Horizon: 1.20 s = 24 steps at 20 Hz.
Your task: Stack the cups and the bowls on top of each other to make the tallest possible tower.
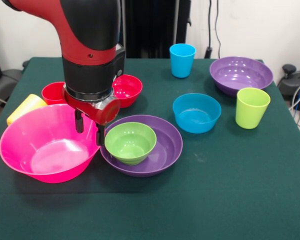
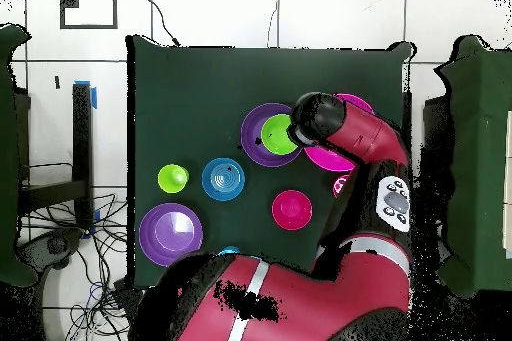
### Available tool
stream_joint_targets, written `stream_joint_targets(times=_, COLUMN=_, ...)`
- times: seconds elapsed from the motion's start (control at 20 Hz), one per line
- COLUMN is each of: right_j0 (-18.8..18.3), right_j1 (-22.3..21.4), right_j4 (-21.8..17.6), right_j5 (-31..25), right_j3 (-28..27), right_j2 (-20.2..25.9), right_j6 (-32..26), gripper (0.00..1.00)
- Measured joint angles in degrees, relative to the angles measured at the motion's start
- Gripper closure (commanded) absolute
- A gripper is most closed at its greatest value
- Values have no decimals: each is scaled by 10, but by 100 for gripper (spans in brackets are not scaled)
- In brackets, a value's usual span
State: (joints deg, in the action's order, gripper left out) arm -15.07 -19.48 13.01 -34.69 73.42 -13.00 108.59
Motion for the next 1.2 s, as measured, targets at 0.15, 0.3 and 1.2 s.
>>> stream_joint_targets(times=0.15, right_j0=0, right_j1=-2, right_j4=0, right_j5=0, right_j3=0, right_j2=0, right_j6=0, gripper=0)
stream_joint_targets(times=0.3, right_j0=-1, right_j1=-3, right_j4=0, right_j5=0, right_j3=0, right_j2=0, right_j6=0, gripper=0)
stream_joint_targets(times=1.2, right_j0=-7, right_j1=-3, right_j4=0, right_j5=0, right_j3=-10, right_j2=-2, right_j6=0, gripper=0)
